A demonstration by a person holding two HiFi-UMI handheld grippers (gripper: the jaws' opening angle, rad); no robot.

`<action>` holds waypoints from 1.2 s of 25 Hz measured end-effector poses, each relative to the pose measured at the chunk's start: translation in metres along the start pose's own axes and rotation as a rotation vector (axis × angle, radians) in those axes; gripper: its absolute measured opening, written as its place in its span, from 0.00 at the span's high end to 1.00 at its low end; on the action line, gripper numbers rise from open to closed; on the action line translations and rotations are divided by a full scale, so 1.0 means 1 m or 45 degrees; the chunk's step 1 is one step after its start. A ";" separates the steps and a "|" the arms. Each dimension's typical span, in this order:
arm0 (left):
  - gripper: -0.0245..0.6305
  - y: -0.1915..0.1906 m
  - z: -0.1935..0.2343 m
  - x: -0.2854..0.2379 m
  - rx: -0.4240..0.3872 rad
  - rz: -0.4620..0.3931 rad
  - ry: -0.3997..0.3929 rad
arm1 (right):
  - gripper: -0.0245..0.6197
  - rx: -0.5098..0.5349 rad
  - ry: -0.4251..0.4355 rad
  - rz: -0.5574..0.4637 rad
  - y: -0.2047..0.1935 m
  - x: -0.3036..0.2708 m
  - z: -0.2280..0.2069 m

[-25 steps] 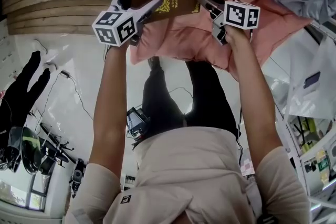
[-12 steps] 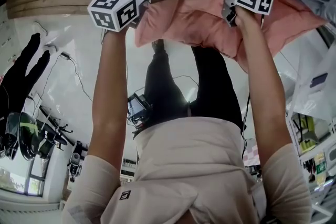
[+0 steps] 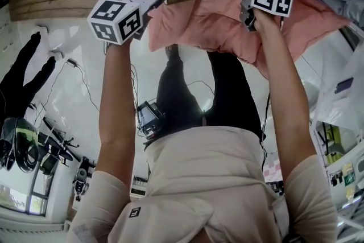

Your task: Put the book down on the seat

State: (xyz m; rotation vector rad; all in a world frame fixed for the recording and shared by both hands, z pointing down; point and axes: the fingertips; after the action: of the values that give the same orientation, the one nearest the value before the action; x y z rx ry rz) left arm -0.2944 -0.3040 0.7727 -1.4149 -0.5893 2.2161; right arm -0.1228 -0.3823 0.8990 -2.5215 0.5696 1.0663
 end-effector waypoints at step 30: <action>0.80 0.107 -0.195 0.223 -0.197 -0.441 -0.116 | 0.98 0.262 0.210 -0.473 -0.010 0.273 0.206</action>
State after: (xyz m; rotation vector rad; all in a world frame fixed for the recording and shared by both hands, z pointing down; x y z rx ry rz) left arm -0.2145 -0.2405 0.4745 -1.1808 -0.9767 1.9990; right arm -0.0678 -0.3420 0.5635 -2.4173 0.2229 0.6365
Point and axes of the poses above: the fingertips, and each gripper's own axes: x backward along the fingers, z to its left, y out of its top, and after that the axes turned 14 degrees about z, right-handed
